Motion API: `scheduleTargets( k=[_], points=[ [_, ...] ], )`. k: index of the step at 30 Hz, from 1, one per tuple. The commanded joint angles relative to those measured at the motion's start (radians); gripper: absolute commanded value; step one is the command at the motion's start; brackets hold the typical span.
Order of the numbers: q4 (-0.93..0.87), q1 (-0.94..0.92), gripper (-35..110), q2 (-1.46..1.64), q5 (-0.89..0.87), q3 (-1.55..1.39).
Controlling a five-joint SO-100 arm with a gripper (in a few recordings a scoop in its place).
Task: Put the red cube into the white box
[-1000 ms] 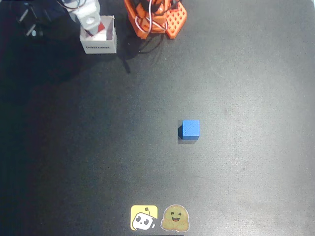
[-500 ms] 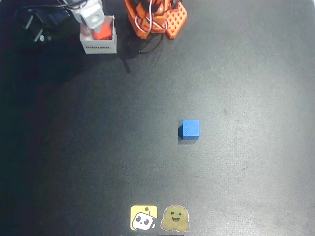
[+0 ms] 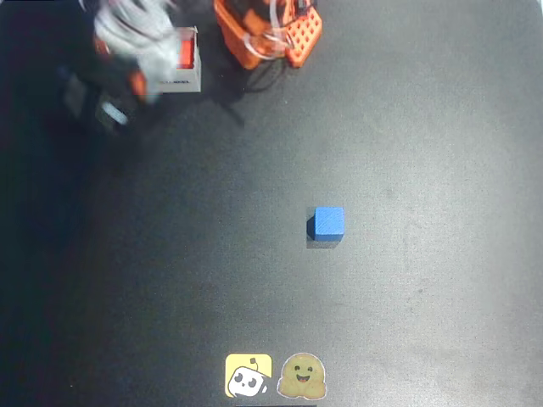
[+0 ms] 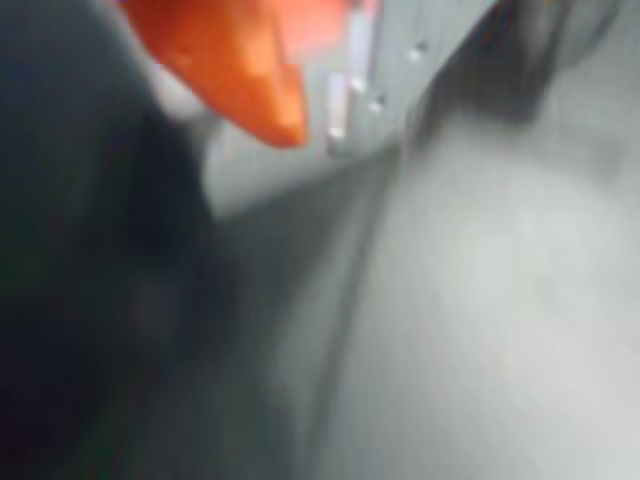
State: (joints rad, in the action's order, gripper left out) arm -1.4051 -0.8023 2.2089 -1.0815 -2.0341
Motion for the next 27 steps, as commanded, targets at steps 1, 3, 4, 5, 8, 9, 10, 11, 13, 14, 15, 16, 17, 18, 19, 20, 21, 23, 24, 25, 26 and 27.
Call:
scheduleTargets(
  k=[1,3,4,5,8,9,10,11,13,14,15,16,17,18,19,20,21,23,24,25,26,27],
  points=[
    [0.124,0.282,0,-0.051,-0.005,0.080],
    [0.202,0.422,0,-0.107,-0.014,0.104],
    [0.233,0.483,0,-0.123,-0.041,0.110],
    [0.275,0.534,0,-0.132,-0.046,0.103],
    [0.359,0.653,0,-0.146,-0.061,0.075],
    [0.382,0.687,0,-0.141,-0.066,0.055],
    [0.399,0.716,0,-0.129,-0.078,0.029],
    [0.407,0.738,0,-0.106,-0.109,-0.002],
    [0.419,0.753,0,-0.037,-0.112,-0.072],
    [0.414,0.752,0,0.002,-0.112,-0.107],
    [0.411,0.747,0,0.043,-0.109,-0.149],
    [0.411,0.746,0,0.092,-0.109,-0.193],
    [0.411,0.744,0,0.138,-0.109,-0.241],
    [0.414,0.744,0,0.187,-0.109,-0.288],
    [0.414,0.744,0,0.233,-0.109,-0.330],
    [0.414,0.744,0,0.284,-0.109,-0.373],
    [0.411,0.744,0,0.341,-0.109,-0.410],
    [0.411,0.746,0,0.449,-0.109,-0.482],
    [0.411,0.747,0,0.505,-0.109,-0.515],
    [0.411,0.747,0,0.560,-0.109,-0.549],
    [0.414,0.747,0,0.617,-0.112,-0.586],
    [0.414,0.747,0,0.680,-0.124,-0.623]
  ],
)
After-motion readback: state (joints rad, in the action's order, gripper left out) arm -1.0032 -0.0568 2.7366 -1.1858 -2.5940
